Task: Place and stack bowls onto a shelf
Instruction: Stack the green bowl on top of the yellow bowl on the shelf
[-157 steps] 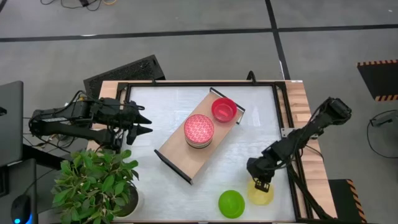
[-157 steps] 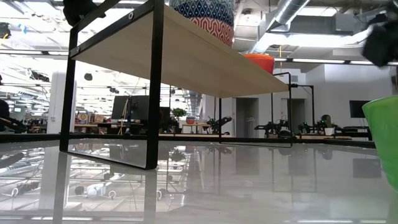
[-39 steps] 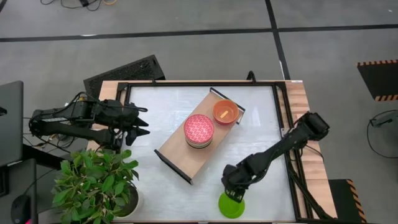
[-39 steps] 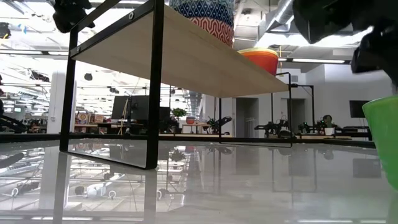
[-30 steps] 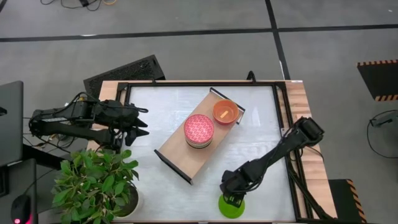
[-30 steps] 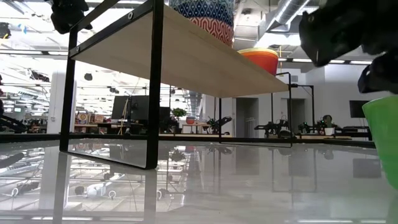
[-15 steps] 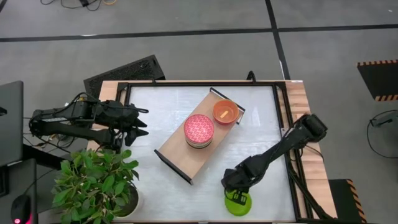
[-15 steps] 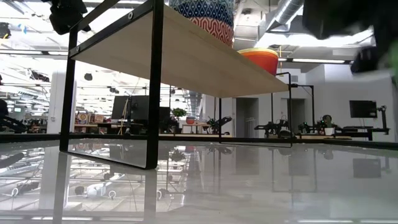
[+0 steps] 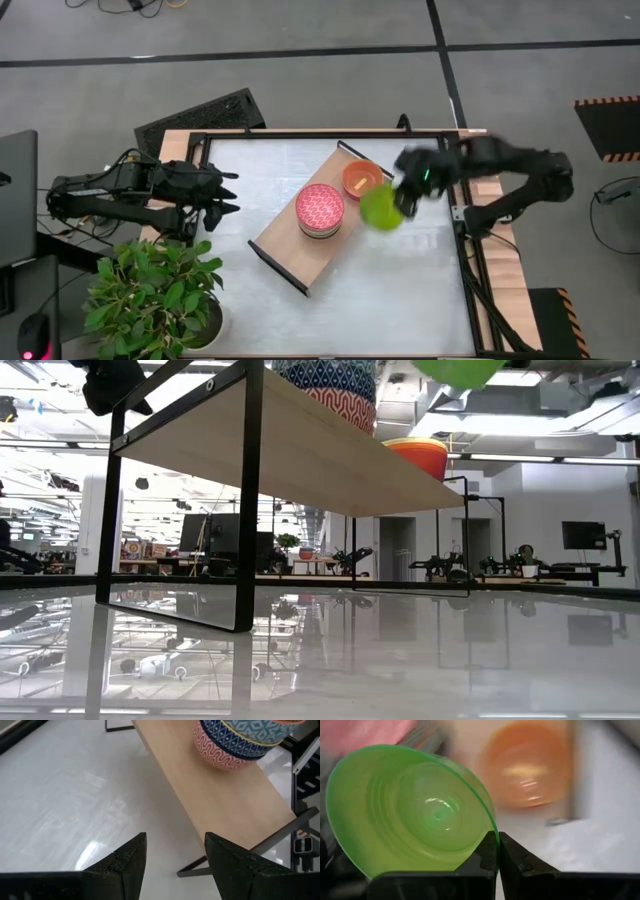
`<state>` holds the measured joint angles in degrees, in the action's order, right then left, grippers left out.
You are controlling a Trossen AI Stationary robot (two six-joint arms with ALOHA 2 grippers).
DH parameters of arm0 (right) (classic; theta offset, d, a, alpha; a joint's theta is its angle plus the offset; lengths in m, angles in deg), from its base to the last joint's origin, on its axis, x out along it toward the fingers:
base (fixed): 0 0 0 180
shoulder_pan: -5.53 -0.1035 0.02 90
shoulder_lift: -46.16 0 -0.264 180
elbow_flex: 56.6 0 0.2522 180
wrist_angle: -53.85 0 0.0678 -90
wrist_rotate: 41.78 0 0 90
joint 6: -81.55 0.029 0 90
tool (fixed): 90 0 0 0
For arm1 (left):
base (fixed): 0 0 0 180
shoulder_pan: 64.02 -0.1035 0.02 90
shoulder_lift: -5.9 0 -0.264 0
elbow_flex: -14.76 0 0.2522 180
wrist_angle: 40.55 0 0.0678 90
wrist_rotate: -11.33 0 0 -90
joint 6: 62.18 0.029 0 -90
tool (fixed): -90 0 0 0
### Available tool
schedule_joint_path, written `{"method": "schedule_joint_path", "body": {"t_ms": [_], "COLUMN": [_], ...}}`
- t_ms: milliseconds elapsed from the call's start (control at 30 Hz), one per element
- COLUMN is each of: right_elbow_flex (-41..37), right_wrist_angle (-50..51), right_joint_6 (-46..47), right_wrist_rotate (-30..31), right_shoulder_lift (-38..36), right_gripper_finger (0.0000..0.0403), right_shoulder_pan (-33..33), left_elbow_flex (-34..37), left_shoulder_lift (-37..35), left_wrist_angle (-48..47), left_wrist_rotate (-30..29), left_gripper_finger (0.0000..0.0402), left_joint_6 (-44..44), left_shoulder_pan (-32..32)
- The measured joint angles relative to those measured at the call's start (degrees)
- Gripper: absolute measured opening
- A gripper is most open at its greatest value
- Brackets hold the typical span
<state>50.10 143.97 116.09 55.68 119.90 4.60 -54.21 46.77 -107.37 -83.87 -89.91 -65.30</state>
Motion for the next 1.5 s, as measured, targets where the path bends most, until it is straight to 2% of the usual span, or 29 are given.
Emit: {"method": "schedule_joint_path", "body": {"t_ms": [167,267,467,667,833,1100,1300,1500], "right_elbow_flex": [4.38,5.83,8.24,12.20,15.38,15.58,15.58,16.53], "right_wrist_angle": [-0.12,-1.67,-1.75,-0.12,6.14,7.84,7.61,8.08], "right_joint_6": [-14.89,-22.37,-33.81,-38.44,-41.13,-42.93,-43.19,-43.71], "right_wrist_rotate": [-0.01,-4.90,-13.18,-17.96,-18.04,-17.98,-17.95,-18.04], "right_shoulder_lift": [0.17,3.02,11.47,18.03,22.57,26.12,25.75,24.32], "right_gripper_finger": [0.0022,0.0023,0.0025,0.0025,0.0025,0.0030,0.0064,0.0117], "right_shoulder_pan": [15.29,22.56,29.44,30.36,29.55,29.49,29.57,29.57], "left_elbow_flex": [0.00,0.00,0.00,0.00,0.00,0.00,0.00,-0.24], "left_shoulder_lift": [0.01,0.01,0.01,0.01,0.01,0.01,0.01,-0.01], "left_wrist_angle": [0.02,0.00,0.00,-0.03,-0.07,-0.11,-0.10,-0.10], "left_wrist_rotate": [-0.10,-0.20,-0.38,-0.44,-0.44,-1.23,-1.39,-1.64], "left_gripper_finger": [0.0186,0.0186,0.0186,0.0186,0.0186,0.0186,0.0186,0.0195], "left_joint_6": [-0.58,-1.59,-3.45,-3.63,-3.62,-3.62,-3.56,-4.40], "left_shoulder_pan": [0.00,0.00,0.00,0.00,0.00,0.00,0.00,0.00]}}
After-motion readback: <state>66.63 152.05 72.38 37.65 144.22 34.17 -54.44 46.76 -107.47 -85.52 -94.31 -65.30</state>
